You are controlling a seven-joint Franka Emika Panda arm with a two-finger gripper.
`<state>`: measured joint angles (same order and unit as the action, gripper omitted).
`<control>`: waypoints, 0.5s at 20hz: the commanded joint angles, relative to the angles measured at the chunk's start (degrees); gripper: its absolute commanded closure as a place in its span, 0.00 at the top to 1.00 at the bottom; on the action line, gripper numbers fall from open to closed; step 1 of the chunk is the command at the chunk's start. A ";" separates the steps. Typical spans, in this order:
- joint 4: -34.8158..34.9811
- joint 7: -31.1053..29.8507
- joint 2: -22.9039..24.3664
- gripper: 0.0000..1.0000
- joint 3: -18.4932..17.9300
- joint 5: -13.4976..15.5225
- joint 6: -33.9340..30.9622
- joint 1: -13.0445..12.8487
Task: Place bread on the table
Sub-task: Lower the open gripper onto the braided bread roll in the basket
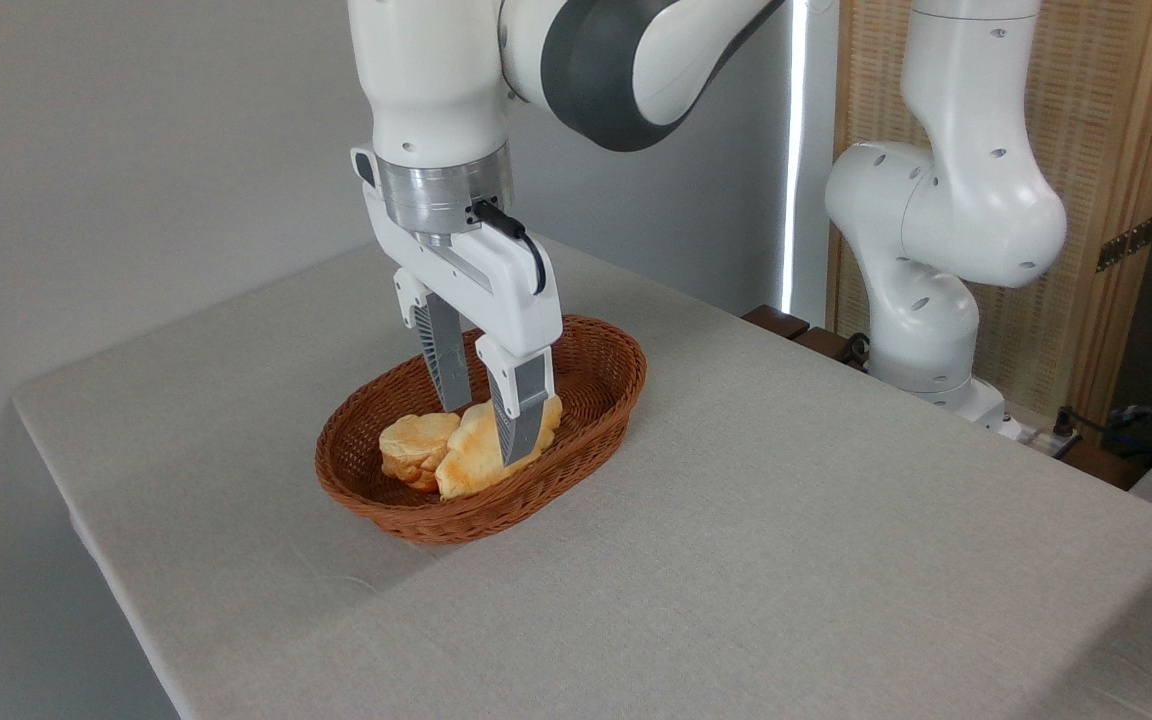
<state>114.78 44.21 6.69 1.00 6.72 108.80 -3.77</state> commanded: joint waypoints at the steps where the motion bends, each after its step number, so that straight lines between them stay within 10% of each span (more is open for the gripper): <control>1: 2.02 -0.35 1.32 1.00 -0.38 -0.22 -0.35 -3.16; 10: 2.11 -5.45 -3.17 1.00 2.61 -0.22 0.71 -5.10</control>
<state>116.78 39.82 4.15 3.68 6.73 109.04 -8.20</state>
